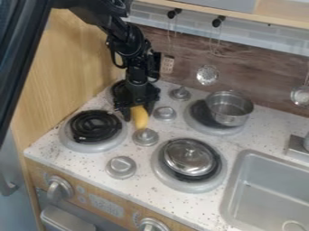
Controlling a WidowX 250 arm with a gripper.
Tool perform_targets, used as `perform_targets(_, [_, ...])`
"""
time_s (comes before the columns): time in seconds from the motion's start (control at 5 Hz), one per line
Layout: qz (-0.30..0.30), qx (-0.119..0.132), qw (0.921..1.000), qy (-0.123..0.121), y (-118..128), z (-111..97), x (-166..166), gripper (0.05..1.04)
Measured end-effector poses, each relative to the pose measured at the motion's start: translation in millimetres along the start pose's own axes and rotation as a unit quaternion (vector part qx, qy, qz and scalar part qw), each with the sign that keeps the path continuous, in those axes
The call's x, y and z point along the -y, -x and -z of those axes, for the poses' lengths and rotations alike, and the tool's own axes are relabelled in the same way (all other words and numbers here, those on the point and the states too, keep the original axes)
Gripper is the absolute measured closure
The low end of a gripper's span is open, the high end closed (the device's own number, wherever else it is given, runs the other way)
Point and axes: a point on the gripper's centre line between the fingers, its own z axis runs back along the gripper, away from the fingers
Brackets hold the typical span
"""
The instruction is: Move the banana from the horizontal position at center of stove to the left front burner in vertical position
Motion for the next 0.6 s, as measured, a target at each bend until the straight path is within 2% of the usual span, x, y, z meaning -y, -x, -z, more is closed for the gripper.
perform_targets(0.2, [0.042, -0.056, 0.9954, 0.066, 2, -6, -1, 0.562])
perform_targets(0.4, [0.113, -0.088, 0.9836, 0.110, -10, -19, -11, 0.564])
perform_targets(0.6, [0.173, -0.101, 0.9751, 0.096, -16, -23, -31, 0.565])
